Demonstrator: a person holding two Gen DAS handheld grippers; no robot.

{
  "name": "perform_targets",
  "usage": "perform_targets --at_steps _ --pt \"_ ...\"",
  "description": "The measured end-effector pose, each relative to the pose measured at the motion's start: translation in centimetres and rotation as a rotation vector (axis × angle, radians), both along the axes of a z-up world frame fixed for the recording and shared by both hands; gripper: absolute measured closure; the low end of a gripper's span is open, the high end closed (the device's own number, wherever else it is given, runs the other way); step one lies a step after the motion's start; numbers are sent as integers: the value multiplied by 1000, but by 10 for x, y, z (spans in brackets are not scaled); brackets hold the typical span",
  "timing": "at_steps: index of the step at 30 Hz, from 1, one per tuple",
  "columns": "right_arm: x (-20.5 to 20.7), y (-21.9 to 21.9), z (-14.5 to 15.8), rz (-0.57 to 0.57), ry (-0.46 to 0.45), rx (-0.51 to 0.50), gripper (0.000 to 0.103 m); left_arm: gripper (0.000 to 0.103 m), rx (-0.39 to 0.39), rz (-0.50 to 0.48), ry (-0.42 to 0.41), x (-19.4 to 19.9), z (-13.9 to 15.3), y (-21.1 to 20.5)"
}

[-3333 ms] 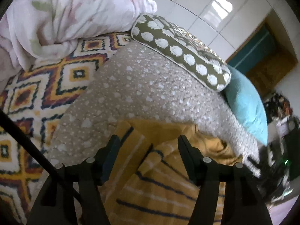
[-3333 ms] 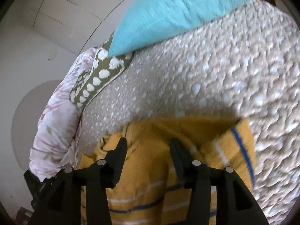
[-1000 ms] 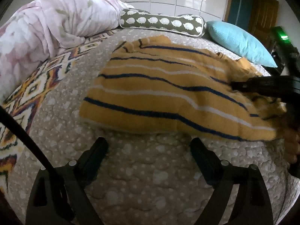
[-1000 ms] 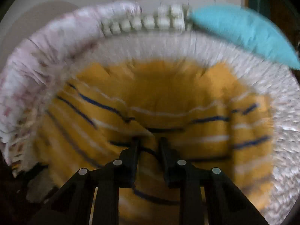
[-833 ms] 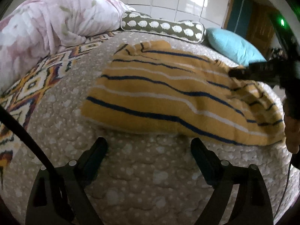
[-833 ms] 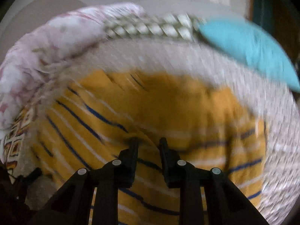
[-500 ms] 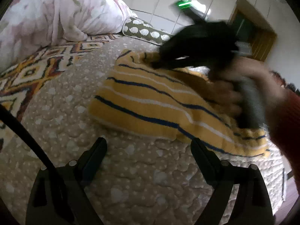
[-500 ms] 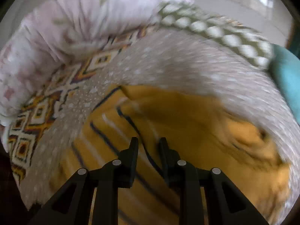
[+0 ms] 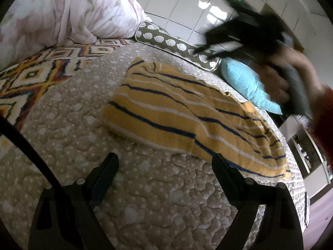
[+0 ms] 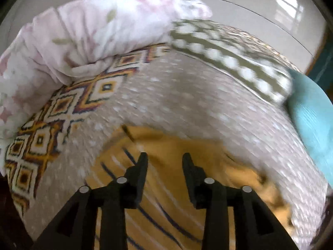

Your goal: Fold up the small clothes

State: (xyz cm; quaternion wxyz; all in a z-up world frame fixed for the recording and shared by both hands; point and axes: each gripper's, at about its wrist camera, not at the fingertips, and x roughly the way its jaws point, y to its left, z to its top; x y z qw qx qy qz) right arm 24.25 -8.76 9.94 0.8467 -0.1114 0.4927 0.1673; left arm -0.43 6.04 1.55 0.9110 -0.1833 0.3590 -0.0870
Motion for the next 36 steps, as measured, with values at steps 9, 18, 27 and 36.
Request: perform_targets --at_steps 9,18,27,36 --pt "-53 -187 -54 -374 144 3 71 13 17 3 12 2 -1 -3" --pt "-117 -261 -10 -551 -103 -99 41 13 83 11 43 7 -2 -11" --pt "-152 -226 -45 -386 15 152 64 13 139 10 66 9 -4 -17" --pt "-211 -256 -39 -557 -127 49 58 12 253 9 105 15 -6 -32"
